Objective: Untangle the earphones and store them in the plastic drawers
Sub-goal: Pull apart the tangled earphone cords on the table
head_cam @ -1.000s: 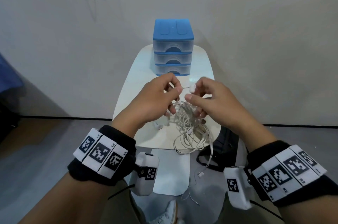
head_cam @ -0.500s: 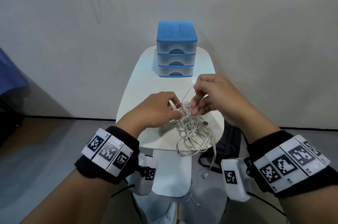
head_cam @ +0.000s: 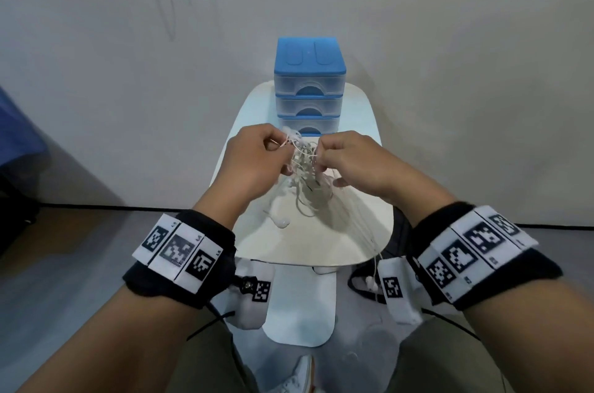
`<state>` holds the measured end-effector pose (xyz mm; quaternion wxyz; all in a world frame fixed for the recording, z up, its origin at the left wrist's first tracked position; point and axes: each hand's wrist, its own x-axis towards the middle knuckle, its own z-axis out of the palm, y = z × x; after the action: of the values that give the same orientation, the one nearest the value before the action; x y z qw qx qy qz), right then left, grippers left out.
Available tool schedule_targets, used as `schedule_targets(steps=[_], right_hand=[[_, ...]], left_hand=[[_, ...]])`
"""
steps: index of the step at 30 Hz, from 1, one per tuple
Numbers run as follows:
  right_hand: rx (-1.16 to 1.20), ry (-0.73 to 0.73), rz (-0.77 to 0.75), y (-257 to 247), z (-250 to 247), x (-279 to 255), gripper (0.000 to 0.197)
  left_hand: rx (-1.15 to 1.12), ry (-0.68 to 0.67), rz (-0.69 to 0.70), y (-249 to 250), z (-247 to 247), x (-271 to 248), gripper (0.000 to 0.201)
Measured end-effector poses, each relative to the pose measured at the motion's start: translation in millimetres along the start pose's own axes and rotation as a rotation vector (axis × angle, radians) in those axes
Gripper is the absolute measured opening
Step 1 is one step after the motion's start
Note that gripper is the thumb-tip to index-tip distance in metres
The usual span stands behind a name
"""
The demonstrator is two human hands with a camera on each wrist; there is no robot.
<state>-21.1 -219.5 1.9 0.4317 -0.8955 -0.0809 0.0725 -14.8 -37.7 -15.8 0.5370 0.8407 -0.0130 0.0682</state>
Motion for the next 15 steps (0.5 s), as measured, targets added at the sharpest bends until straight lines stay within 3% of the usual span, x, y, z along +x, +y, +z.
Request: schedule_targets(steps=[6,8,11,15], right_hand=[[-0.087,0.046,0.004,4.3,-1.1,1.8,0.022],[-0.018,0.051,0.025,8.1,-4.6,-3.4,0.024],[0.116,-0.03,0.04,11.7,-11.9,-13.4,0.021],[0.108,-0.107,0.046,15.1,-14.2,-19.5,0.022]], left_hand=[[-0.027,-0.057,-0.04,-22.0,0.7,-14.6,0.008],[-0.066,-0.081,-0.039,-25.9,4.5,-18.7,0.011],[-0.113,-0.086,-0.011,-24.9,12.7,-25.4,0.021],[-0.129,-0.088,0.03,-21.7,20.2,-31.5,0.028]])
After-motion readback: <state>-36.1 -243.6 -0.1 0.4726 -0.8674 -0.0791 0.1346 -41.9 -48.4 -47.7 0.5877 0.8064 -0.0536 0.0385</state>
